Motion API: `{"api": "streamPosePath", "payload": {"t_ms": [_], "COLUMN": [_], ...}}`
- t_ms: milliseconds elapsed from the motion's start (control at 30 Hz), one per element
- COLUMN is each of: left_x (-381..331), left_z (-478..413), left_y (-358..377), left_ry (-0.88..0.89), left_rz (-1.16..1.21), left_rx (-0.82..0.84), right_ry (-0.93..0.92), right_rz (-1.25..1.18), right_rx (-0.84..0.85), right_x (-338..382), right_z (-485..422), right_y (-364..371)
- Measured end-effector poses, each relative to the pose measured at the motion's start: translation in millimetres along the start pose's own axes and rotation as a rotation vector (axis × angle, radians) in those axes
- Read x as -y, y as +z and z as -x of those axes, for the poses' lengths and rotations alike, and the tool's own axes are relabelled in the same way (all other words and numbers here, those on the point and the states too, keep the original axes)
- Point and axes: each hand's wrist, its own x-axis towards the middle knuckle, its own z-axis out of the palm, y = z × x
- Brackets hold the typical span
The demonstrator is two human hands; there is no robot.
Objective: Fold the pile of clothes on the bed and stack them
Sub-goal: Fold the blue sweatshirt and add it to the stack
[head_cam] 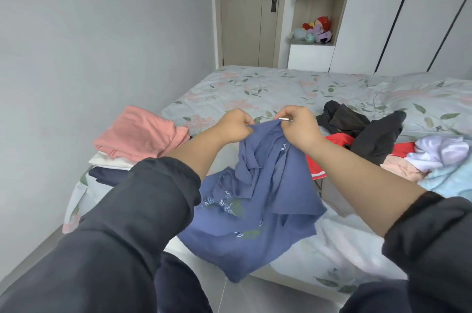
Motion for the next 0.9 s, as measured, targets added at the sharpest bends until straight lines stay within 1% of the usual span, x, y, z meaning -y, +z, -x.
{"api": "streamPosePath", "payload": {"t_ms": [100,167,233,300,367,467,533,567,600,667,733,767,800,833,867,900], "left_x": [-20,-35,-52,-73,-92,-109,-118,-123,-129,-143,-153,-158,-163,-168,-173,-178], "left_z": [-16,-24,-30,-33,-33,-28,-24,-21,-19,-13,-7,-4,-1,3,7,12], "left_y": [-38,-70,-101,-126,-149,-181,-197,-203,-208,-215,-222,-225,-228,-231,-233,-236], "left_ry": [-0.041,-0.069,-0.080,-0.071,-0.059,-0.056,-0.045,-0.045,-0.052,-0.070,-0.077,-0.073,-0.068,-0.066,-0.067,-0.064], "left_rz": [-0.071,-0.028,-0.023,-0.036,-0.001,0.060,0.077,0.084,0.091,0.131,0.267,0.361,0.449,0.517,0.566,0.601], "left_rx": [-0.340,-0.482,-0.559,-0.635,-0.712,-0.823,-0.861,-0.868,-0.874,-0.893,-0.895,-0.885,-0.871,-0.855,-0.842,-0.834], "right_ry": [-0.009,0.000,-0.017,-0.042,-0.059,-0.081,-0.093,-0.083,-0.060,-0.002,0.004,0.003,0.008,0.020,0.013,0.007], "right_rz": [0.152,0.194,0.217,0.305,0.401,0.467,0.459,0.413,0.318,0.020,-0.227,-0.290,-0.307,-0.249,-0.100,0.110], "right_rx": [-0.105,-0.190,-0.259,-0.316,-0.351,-0.431,-0.493,-0.510,-0.511,-0.433,-0.232,-0.100,0.030,0.121,0.168,0.151], "right_x": [22,42,65,86,102,121,131,136,141,156,172,178,183,186,187,188], "right_z": [-24,-41,-57,-70,-81,-89,-92,-94,-95,-95,-85,-80,-73,-67,-64,-62], "right_y": [-26,-46,-64,-82,-100,-130,-148,-156,-163,-170,-176,-180,-185,-189,-194,-198]}}
